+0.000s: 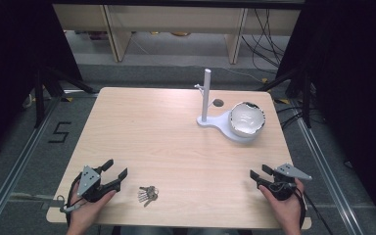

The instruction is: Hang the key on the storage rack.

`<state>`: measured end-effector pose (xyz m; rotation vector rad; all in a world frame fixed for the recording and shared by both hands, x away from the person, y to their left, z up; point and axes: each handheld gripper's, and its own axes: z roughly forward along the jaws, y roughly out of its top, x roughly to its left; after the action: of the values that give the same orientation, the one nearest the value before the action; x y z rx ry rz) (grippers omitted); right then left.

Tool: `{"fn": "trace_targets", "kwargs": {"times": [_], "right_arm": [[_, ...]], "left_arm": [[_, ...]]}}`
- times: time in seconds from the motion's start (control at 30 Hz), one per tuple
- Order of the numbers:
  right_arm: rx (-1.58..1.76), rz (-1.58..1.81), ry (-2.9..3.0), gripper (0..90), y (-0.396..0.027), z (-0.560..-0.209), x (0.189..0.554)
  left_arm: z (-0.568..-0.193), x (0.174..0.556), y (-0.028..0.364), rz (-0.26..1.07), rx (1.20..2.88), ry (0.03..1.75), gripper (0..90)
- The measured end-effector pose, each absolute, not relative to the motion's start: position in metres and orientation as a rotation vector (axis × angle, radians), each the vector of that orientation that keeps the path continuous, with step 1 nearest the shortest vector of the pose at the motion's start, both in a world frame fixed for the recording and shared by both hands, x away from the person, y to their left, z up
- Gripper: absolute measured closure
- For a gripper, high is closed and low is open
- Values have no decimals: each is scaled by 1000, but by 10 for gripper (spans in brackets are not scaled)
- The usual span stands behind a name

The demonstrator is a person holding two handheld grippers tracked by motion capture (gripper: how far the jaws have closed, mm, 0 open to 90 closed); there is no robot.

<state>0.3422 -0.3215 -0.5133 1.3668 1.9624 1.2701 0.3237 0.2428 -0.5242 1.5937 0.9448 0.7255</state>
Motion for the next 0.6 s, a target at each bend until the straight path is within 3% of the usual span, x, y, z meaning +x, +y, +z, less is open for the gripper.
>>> {"fn": "trace_targets", "kwargs": {"times": [0.3,0.47,0.57,0.6], "right_arm": [[1404,1287,1959,410,-321,-514,342],[1363,1267,1973,411,-323,-514,345],[1365,1265,1972,411,-323,-514,344],[1361,1264,1972,411,-323,-513,344]], "left_arm": [[-506,330,228,630,1784,905,391],[-484,339,207,449,2033,897,391],[-480,342,199,371,2098,887,391],[-477,346,190,276,2172,880,391]]}}
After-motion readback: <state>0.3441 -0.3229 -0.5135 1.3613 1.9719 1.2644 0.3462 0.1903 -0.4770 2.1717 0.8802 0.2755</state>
